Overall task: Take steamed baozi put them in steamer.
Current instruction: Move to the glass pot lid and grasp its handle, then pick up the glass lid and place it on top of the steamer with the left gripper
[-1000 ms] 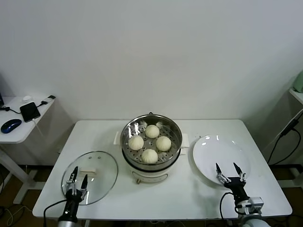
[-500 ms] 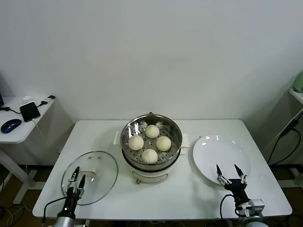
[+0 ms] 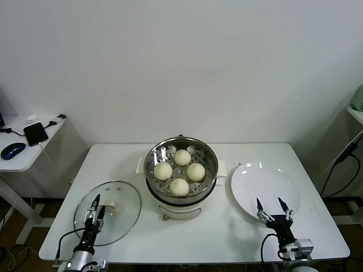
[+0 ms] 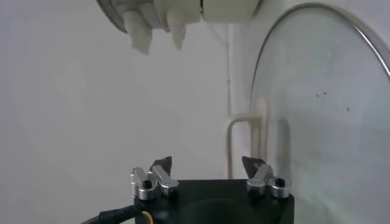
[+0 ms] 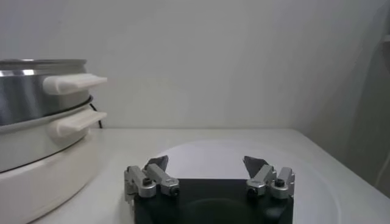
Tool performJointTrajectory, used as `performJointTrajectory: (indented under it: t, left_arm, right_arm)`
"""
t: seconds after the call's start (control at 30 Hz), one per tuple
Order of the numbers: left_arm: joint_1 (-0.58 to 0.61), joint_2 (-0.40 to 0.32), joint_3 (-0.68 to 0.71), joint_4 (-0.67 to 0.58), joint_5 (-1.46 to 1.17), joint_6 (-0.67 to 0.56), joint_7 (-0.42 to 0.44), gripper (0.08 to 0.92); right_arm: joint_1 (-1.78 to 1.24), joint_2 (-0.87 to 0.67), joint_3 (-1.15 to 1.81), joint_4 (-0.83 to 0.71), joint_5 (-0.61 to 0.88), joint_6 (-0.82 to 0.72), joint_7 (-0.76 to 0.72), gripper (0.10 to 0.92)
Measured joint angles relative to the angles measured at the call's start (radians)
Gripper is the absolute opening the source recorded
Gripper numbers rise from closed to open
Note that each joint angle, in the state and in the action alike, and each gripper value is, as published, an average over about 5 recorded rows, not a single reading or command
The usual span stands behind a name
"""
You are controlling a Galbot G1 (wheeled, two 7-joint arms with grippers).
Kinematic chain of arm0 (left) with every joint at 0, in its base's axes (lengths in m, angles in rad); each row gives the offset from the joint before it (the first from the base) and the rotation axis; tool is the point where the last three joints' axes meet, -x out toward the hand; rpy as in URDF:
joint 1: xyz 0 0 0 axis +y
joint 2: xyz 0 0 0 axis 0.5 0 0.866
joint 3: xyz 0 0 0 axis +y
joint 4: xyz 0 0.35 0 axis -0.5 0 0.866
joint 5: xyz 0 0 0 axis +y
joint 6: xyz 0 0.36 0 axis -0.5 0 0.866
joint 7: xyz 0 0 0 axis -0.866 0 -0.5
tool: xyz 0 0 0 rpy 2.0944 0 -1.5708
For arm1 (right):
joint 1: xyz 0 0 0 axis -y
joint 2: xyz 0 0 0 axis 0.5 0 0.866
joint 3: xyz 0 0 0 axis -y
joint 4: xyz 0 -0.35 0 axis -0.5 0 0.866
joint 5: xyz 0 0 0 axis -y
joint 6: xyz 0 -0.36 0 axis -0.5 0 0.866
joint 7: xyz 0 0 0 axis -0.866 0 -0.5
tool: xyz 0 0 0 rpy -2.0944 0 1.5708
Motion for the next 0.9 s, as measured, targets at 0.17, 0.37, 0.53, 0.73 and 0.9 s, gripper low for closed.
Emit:
performJointTrajectory:
  t: [0.17,0.37,0.53,0.73,0.9]
  left_arm:
    - [-0.008,0.002,0.002,0.027,0.005,-0.003,-0.001,0.594]
    - [-0.025,-0.005,0.003,0.057,0.022,-0.013,-0.017,0.420]
    - [-0.045,-0.014,0.005,0.085,0.042,-0.017,-0.031,0.273]
    - [-0.056,-0.023,0.006,0.094,0.050,-0.013,-0.033,0.138]
    - [-0.049,-0.031,0.005,0.063,0.034,0.000,-0.002,0.133]
  right_arm:
    - [-0.002,0.001,0.000,-0.003,-0.002,0.002,-0.002,0.823]
    - [-0.001,0.006,-0.002,-0.005,-0.005,0.003,-0.003,0.823]
    - [-0.004,0.010,-0.003,-0.004,-0.010,0.003,-0.006,0.823]
    - [-0.006,0.009,0.002,-0.001,-0.011,0.002,-0.006,0.823]
    - [-0.010,0.009,0.007,0.000,-0.013,0.002,-0.010,0.822]
